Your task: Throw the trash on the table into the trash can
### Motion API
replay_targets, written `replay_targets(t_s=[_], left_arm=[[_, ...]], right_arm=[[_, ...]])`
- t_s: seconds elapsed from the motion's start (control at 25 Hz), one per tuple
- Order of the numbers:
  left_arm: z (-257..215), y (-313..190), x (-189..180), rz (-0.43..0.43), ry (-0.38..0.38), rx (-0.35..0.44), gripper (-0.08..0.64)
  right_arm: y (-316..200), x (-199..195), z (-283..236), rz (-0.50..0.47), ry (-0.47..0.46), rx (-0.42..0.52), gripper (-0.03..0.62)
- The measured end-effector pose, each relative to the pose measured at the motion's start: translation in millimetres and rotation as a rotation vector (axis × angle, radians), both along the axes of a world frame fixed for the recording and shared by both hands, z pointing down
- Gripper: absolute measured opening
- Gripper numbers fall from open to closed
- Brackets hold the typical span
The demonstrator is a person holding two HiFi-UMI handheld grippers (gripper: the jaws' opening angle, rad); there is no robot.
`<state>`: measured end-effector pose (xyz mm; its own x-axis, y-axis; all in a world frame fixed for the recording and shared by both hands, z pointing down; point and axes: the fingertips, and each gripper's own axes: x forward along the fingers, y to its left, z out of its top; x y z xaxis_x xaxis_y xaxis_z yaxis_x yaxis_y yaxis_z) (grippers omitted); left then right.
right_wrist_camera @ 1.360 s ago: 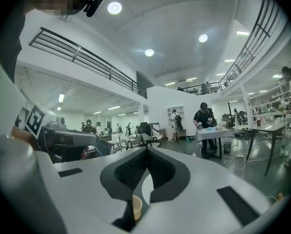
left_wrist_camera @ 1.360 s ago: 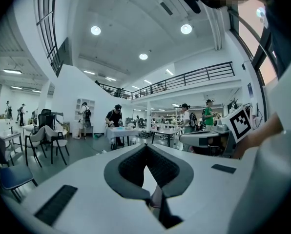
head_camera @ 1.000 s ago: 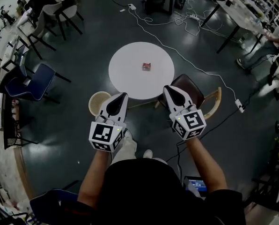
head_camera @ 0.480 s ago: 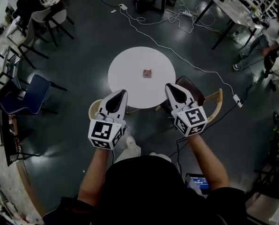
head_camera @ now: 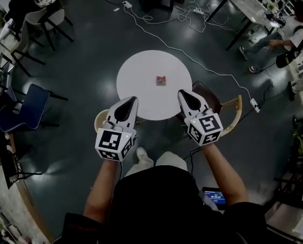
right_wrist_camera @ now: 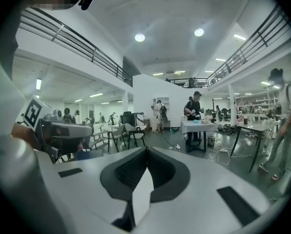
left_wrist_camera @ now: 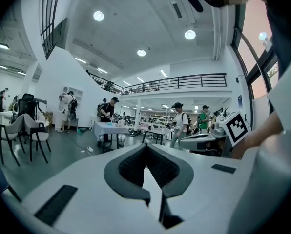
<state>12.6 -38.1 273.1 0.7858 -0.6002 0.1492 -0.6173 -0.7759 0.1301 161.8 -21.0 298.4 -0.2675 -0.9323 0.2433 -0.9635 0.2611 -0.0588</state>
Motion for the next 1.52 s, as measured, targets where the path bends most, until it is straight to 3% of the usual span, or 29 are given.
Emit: replay_targets(t_s=[0.36,1.12,1.52], left_arm=[[21.9,-26.5,-1.2,-0.01,-0.027,-0.044,0.009],[84.7,-87.9,57.8,-0.096,-0.118,-0.171,0.009],[136.2,-96.6,75.1,-0.14,-0.165,-0.267,0.009]], right_arm=[[-33.8,4.9,34.2,0.005,-0.011,-0.061,0.017],[-119.0,70.7,146.4,-0.061,-0.024,-0.275,0.018],[-156.6,90.4,231.4,-0.085,-0.024,-0.397,0.02]])
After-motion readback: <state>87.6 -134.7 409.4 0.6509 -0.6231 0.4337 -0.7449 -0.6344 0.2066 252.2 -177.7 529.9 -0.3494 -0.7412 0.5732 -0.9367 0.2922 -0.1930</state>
